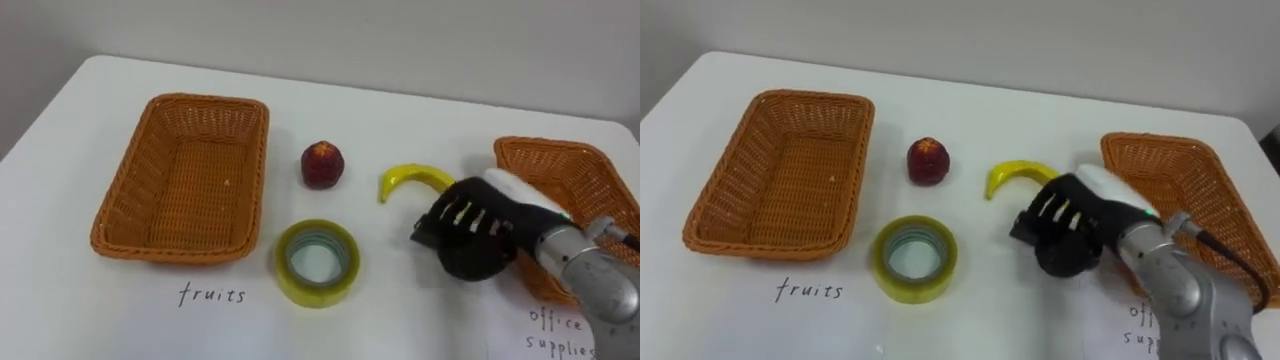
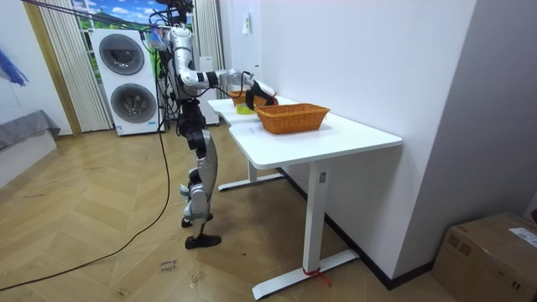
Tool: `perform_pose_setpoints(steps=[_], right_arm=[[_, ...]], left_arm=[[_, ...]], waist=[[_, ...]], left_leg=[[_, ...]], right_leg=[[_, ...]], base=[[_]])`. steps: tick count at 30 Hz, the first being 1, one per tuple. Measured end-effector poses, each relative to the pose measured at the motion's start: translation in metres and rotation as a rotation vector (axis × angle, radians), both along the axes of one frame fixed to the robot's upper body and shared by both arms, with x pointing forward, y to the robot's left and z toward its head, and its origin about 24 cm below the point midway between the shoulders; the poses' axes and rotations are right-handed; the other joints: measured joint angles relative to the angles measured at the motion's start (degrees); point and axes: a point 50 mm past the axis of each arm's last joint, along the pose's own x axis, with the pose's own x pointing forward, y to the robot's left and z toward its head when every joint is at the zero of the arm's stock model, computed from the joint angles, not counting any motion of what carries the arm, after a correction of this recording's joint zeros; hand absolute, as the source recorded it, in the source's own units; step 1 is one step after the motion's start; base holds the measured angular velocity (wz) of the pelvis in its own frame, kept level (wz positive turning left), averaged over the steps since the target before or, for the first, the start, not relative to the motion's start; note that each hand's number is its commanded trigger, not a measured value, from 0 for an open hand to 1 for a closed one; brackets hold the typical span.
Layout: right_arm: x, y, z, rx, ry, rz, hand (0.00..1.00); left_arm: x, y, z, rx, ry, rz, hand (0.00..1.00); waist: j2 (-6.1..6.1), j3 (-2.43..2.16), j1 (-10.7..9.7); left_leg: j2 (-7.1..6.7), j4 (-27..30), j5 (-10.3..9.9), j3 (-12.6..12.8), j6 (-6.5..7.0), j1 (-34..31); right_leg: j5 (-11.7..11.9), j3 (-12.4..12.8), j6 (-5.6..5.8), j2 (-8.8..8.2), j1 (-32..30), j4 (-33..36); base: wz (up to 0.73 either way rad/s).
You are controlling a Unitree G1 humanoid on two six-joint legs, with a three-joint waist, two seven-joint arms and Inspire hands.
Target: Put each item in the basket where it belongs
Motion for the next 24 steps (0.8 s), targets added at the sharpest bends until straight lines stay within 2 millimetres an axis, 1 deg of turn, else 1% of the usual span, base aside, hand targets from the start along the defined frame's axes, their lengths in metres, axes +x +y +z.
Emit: perform_pose_setpoints(steps=[3, 6, 9, 13, 20, 24], right_arm=[[-0.001, -0.003, 0.016, 0.055, -0.123, -0.020, 1.00], [-0.002, 0.000, 0.029, 0.096, -0.231, -0.014, 1.00], [-0.003, 0.001, 0.039, 0.112, -0.316, -0.019, 1.00], [-0.004, -0.001, 0.043, 0.138, -0.372, -0.043, 1.00], [-0.005, -0.005, 0.048, 0.165, -0.468, -0.098, 1.00], [-0.006, -0.006, 0.051, 0.166, -0.526, -0.132, 1.00]], left_arm=[[-0.003, 0.000, 0.000, 0.002, -0.007, -0.001, 0.00], [-0.003, 0.000, 0.001, 0.003, -0.019, -0.001, 0.00], [-0.001, -0.002, 0.000, -0.002, -0.029, -0.001, 0.00], [-0.003, -0.002, 0.000, -0.002, -0.024, 0.002, 0.00], [-0.017, -0.003, -0.002, -0.009, 0.027, 0.023, 0.00], [-0.019, -0.005, -0.004, -0.016, 0.036, 0.029, 0.00]], waist=[[-0.48, -0.05, -0.36], [-0.80, -0.06, -0.90], [-0.89, -0.04, -0.92], [-0.80, -0.01, -0.94], [-0.23, -0.04, -1.09], [-0.12, -0.05, -0.95]], left_leg=[[0.02, 0.03, 0.00, 0.14, 0.00, -0.02], [0.05, 0.08, -0.01, 0.26, 0.00, 0.07], [0.03, 0.00, -0.02, 0.31, 0.02, 0.19], [0.07, 0.01, -0.02, 0.32, 0.01, 0.19], [0.09, -0.03, -0.02, 0.26, 0.01, 0.19], [0.08, 0.03, -0.02, 0.20, 0.01, 0.16]], right_leg=[[0.00, 0.02, 0.00, 0.02, -0.06, 0.00], [0.00, -0.22, 0.00, 0.03, 0.10, 0.02], [0.01, -0.20, 0.01, -0.03, 0.12, 0.16], [0.01, -0.21, 0.01, -0.01, 0.12, 0.29], [0.01, -0.15, 0.01, -0.01, -0.15, 0.88], [0.01, -0.24, 0.01, -0.04, -0.18, 0.92]], base=[[0.00], [0.00], [0.00], [0.00], [0.00], [0.00]])
